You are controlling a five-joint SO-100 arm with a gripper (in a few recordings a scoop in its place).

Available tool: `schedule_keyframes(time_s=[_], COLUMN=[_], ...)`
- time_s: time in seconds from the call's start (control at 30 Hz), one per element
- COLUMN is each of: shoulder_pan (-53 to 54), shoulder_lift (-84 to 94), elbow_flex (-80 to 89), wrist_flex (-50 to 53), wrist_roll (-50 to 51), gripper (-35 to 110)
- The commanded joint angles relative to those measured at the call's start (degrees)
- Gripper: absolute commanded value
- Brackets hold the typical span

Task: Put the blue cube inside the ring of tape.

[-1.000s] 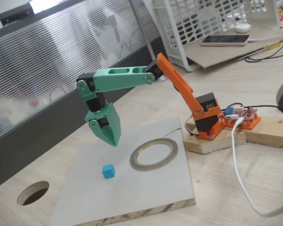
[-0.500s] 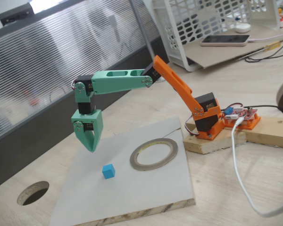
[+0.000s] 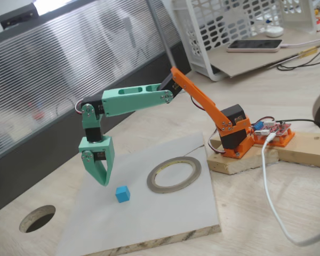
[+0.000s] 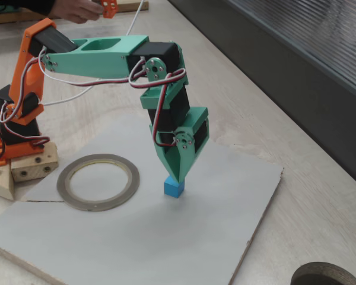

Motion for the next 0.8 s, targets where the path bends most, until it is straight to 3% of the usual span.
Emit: schedule_keyframes(time_s=[0.0,0.77], shoulder_pan=[-0.6,-0.6], shoulder_lift=[0.9,1.8], elbow_flex=[-0.6,6.8], wrist_flex=[0.9,1.0], wrist_roll=[0.7,0.8], gripper=[0,0])
